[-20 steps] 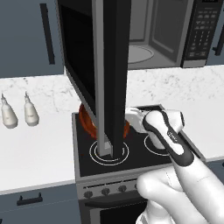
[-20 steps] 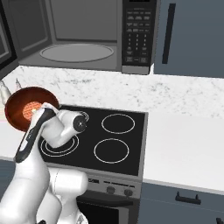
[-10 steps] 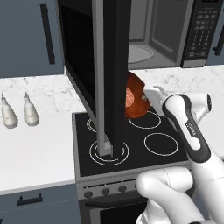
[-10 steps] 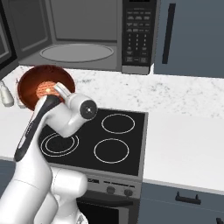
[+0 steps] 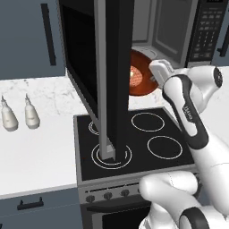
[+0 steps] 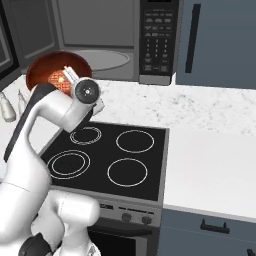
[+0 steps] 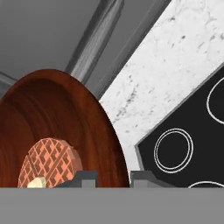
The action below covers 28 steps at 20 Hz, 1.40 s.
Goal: Open the microwave, place the bowl with waffle inside the microwave, then close the microwave door and turn it on.
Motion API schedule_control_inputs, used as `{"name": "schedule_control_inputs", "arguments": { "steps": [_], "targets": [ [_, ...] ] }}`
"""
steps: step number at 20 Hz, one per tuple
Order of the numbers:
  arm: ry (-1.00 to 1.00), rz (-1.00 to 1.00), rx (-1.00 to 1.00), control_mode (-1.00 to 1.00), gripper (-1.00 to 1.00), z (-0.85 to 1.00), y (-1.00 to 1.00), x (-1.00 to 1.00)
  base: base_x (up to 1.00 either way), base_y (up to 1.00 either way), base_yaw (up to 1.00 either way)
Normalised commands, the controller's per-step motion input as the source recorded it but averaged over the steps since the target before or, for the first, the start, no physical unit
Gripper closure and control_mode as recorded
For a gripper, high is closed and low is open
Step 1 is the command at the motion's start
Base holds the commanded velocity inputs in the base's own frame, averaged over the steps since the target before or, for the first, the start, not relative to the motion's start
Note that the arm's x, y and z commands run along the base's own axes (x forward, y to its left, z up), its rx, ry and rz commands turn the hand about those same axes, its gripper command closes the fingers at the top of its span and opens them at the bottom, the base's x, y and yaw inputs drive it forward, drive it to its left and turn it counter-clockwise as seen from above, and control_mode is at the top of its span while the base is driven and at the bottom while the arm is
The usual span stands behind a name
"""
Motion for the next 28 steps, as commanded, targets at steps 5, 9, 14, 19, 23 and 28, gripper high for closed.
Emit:
{"name": "schedule_control_inputs", "arguments": {
  "steps": [5,9,14,19,23,28],
  "targets": [
    [0.13,-0.36,0.02,-1.00,1.00,0.54,-0.06,0.73,0.00,0.00,0.00],
    [0.16,-0.22,0.07,-1.00,1.00,0.62,-0.21,0.84,0.00,0.00,0.00],
    [0.26,-0.09,0.07,-1.00,1.00,0.23,-0.11,1.00,0.00,0.00,0.00],
    [0.13,-0.06,0.01,-1.00,1.00,0.00,0.00,0.98,0.00,0.00,0.00],
    [0.00,-0.10,0.00,-1.00,1.00,-0.15,0.07,0.78,0.00,0.00,0.00],
    [0.00,-0.12,0.00,-1.00,1.00,-0.30,0.09,0.52,0.00,0.00,0.00]
  ]
}}
